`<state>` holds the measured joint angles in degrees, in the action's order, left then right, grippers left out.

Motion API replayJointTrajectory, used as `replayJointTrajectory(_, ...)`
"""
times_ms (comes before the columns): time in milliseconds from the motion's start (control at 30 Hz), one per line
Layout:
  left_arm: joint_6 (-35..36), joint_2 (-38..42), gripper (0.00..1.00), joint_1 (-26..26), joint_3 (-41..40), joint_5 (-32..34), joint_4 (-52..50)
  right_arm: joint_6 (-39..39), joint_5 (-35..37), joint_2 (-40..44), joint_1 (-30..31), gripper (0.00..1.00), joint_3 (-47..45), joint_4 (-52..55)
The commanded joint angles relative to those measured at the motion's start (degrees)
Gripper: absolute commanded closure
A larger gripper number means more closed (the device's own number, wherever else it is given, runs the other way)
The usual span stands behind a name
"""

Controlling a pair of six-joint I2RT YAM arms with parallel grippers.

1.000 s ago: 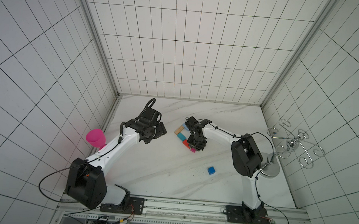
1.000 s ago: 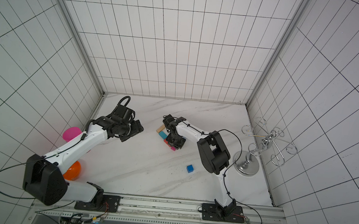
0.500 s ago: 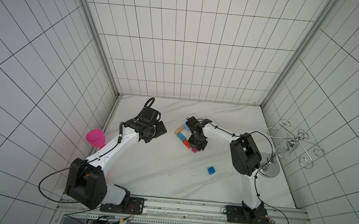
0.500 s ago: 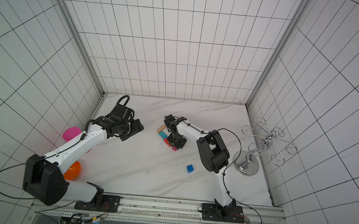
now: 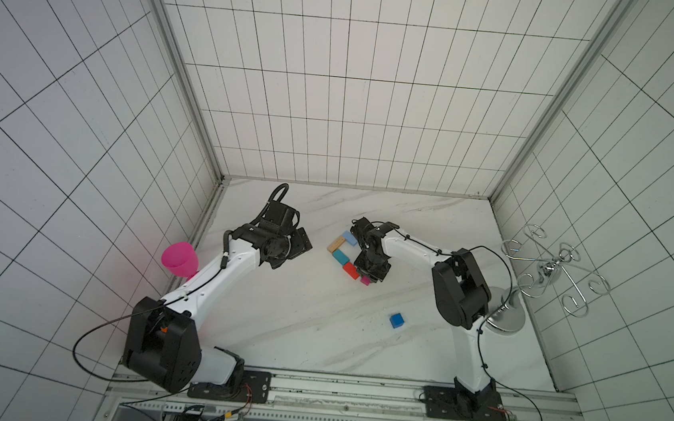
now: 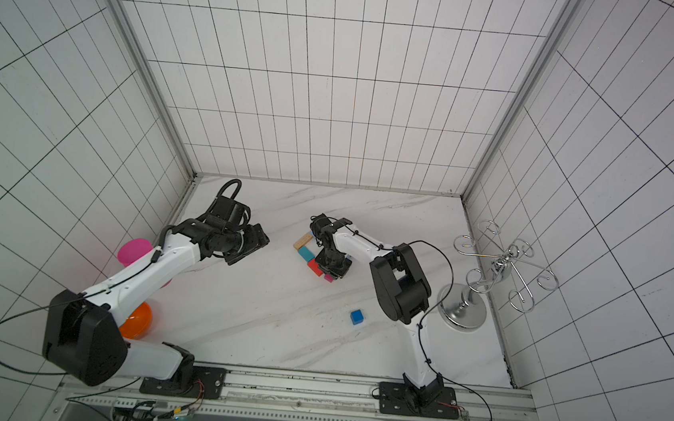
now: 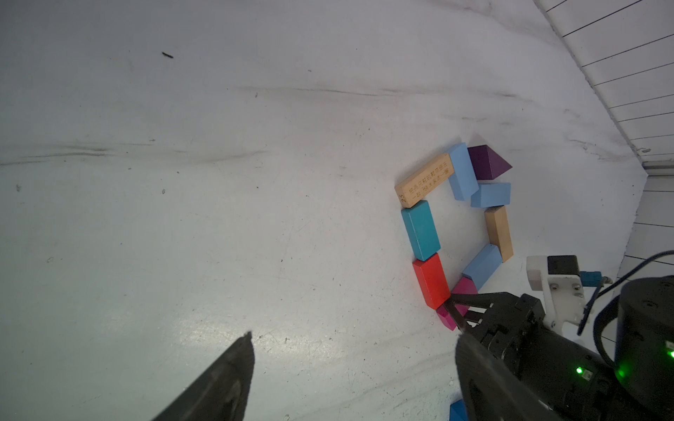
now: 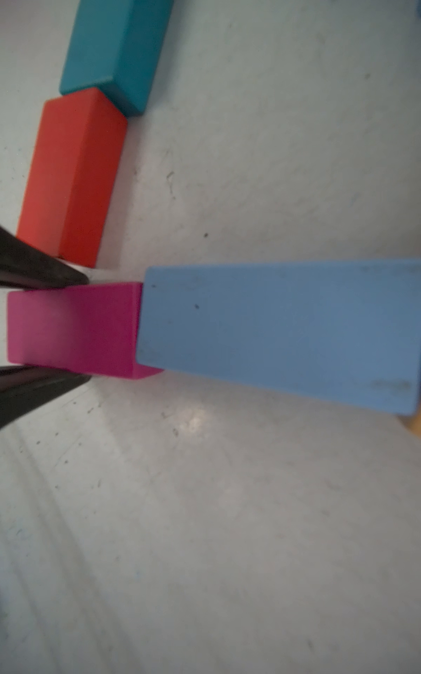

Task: Assemble a heart with building blocks
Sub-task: Assemble the building block at the center of the board.

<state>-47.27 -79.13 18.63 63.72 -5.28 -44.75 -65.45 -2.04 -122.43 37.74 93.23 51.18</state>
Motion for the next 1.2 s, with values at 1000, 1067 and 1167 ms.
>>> replayJointTrajectory(1000,2.33,-1.9,0.14,-2.0,-0.01,-2.36,2.71,-4.24,1.09,-3.33,-2.4,1.0,2.59,1.52)
replayJointTrajectory(1067,2.36,-1.99,0.14,-2.02,0.08,-2.46,2.83,-4.43,0.72,-3.68,-2.4,1.0,2.83,1.27)
replayJointTrajectory(1167,2.51,-2.08,0.14,-2.11,0.17,-2.63,2.91,-4.75,0.3,-4.17,-2.31,1.0,2.92,0.9)
